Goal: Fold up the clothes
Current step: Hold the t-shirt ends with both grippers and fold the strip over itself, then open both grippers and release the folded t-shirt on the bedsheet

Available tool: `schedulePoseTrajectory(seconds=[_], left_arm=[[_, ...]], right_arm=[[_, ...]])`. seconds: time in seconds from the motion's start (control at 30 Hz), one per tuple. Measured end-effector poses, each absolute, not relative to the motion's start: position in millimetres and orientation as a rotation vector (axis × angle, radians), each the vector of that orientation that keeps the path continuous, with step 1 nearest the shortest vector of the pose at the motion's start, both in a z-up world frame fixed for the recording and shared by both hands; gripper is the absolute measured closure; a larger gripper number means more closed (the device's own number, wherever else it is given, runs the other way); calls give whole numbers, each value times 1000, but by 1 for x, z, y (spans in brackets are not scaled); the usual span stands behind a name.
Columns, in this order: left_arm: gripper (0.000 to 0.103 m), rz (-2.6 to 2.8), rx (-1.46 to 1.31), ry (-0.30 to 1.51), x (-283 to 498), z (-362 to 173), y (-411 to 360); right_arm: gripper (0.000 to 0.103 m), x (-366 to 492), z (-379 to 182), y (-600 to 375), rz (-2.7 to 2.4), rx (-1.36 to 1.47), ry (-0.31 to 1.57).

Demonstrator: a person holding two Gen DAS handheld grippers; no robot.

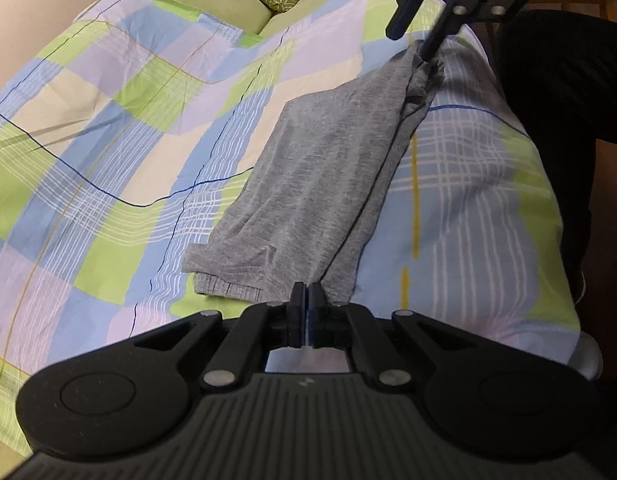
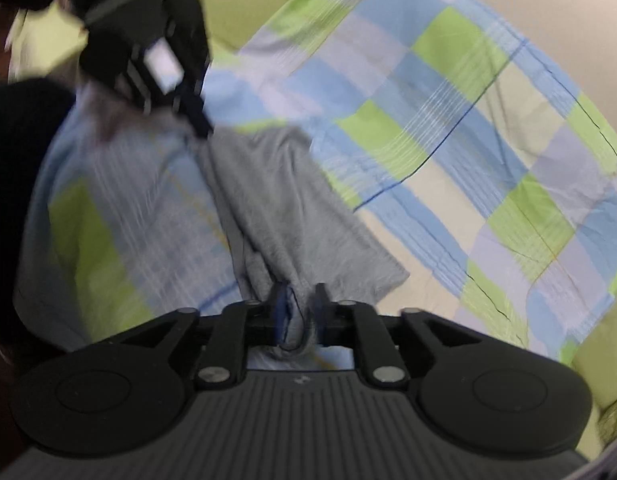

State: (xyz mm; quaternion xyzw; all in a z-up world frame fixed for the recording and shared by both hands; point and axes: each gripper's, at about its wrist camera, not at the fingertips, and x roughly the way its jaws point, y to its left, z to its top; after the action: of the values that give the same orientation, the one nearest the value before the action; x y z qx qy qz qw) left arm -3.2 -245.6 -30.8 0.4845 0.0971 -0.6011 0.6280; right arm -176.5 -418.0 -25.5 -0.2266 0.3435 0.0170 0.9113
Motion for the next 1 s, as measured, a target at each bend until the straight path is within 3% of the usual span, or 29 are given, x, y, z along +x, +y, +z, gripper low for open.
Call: schedulePoseTrajectory(seconds=[0.1, 0.13, 0.17, 0.5, 0.67, 0.7, 0.8, 0.9, 1.0], left_arm=[[103, -1374, 1110, 222, -4, -32, -245], [103, -1374, 1110, 223, -4, -32, -245], [103, -1373, 1108, 224, -5, -32, -245], [103, -1371, 1065, 261, -3, -33, -240], [97, -1360, 1058, 215, -12, -19, -232], [92, -1361, 1072, 187, -17, -17, -231], [64, -1358, 1178, 92, -32, -23, -238], [61, -1361, 1271, 31, -40, -35, -251], [61, -1347, 1345, -19, -42, -48, -263]], right_arm=[[82, -170, -38, -414, 43, -514, 739], [97, -168, -40, -415, 37, -517, 748], [100, -166, -42, -417, 20, -527, 755], [99, -170, -66, -419, -14, -648, 784], [82, -173, -43, -424, -44, -558, 730], [79, -175, -39, -423, -46, -552, 722], [71, -182, -32, -417, -43, -530, 711], [64, -183, -38, -409, -36, -561, 722], [64, -182, -49, -405, -35, -588, 747]])
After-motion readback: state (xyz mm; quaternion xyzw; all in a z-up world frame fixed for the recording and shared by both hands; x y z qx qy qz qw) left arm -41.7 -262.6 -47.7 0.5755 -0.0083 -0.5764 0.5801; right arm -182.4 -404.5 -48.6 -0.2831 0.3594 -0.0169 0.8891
